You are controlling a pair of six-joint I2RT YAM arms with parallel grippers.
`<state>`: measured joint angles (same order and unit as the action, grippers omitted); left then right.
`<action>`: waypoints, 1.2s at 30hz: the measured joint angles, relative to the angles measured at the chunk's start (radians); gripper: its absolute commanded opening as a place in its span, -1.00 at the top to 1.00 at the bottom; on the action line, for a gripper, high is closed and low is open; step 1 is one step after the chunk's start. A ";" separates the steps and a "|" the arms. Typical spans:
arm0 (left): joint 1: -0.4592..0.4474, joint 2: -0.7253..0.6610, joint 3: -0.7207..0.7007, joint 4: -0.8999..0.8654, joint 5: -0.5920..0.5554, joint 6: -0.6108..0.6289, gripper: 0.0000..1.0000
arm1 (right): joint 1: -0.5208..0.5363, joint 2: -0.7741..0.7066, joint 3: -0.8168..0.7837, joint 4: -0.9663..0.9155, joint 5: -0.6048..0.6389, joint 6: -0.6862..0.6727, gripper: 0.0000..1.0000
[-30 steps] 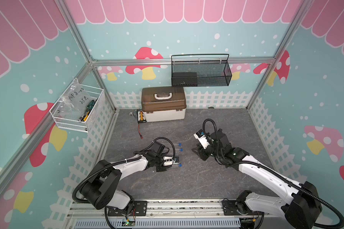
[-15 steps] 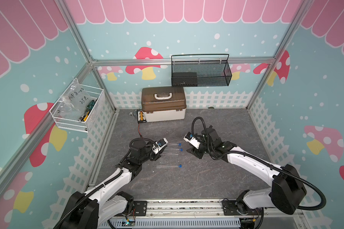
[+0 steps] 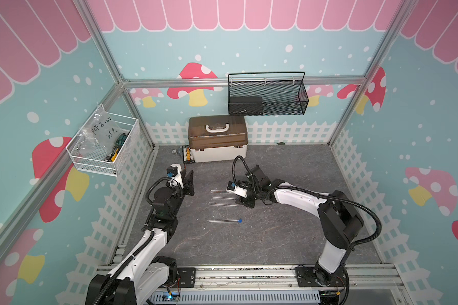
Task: Insert stoppers into test tubes
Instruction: Pick up the test tube at the center of the board.
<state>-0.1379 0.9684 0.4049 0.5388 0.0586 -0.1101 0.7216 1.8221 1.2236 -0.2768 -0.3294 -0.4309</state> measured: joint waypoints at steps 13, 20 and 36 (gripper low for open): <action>0.000 0.011 -0.029 0.067 -0.025 -0.044 0.28 | 0.046 0.162 0.110 -0.068 0.056 -0.009 0.29; 0.000 0.014 -0.036 0.084 -0.021 -0.044 0.28 | 0.046 0.204 0.153 -0.095 0.083 -0.010 0.33; 0.000 0.014 -0.041 0.095 -0.003 -0.042 0.30 | 0.047 0.241 0.180 -0.141 0.085 -0.021 0.52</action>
<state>-0.1375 0.9829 0.3641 0.6334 0.0551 -0.1516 0.7681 2.0628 1.4040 -0.4179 -0.2447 -0.4515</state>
